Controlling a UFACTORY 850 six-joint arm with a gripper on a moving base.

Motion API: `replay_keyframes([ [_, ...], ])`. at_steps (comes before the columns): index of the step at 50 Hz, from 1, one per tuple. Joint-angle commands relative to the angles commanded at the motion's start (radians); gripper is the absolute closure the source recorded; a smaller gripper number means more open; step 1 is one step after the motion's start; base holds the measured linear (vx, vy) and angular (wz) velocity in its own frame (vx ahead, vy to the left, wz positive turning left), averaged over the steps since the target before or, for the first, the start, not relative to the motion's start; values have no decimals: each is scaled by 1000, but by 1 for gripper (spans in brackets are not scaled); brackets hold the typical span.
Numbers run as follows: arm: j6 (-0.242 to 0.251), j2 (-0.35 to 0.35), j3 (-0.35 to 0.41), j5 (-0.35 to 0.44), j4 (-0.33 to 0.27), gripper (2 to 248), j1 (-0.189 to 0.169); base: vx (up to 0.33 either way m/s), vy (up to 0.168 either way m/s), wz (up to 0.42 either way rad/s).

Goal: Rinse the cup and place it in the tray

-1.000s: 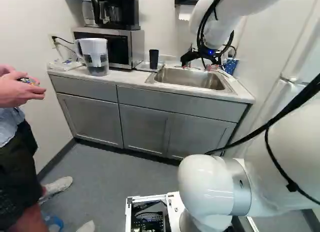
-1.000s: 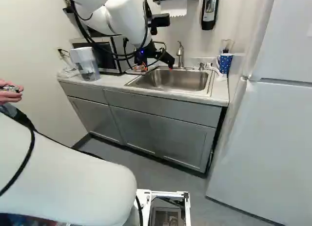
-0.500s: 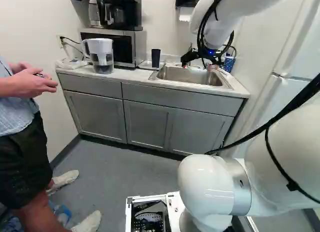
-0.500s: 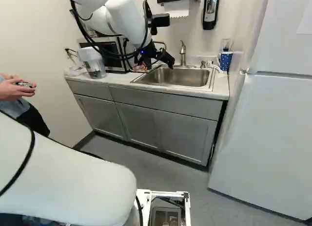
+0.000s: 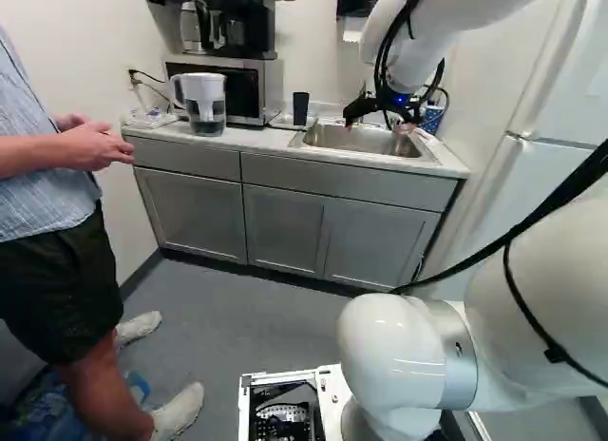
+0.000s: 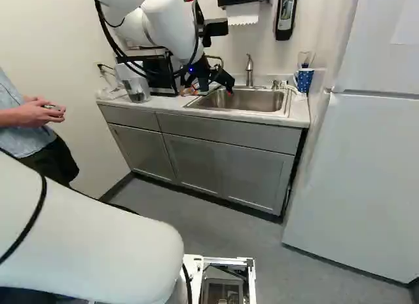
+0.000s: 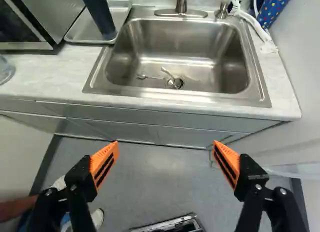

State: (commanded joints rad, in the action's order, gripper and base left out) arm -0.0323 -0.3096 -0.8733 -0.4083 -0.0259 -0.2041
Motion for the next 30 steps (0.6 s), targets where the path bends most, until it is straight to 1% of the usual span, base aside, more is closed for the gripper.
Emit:
replay_keyframes([
  [30, 0, 0, 0, 0, 0, 3, 0, 3, 0, 1],
])
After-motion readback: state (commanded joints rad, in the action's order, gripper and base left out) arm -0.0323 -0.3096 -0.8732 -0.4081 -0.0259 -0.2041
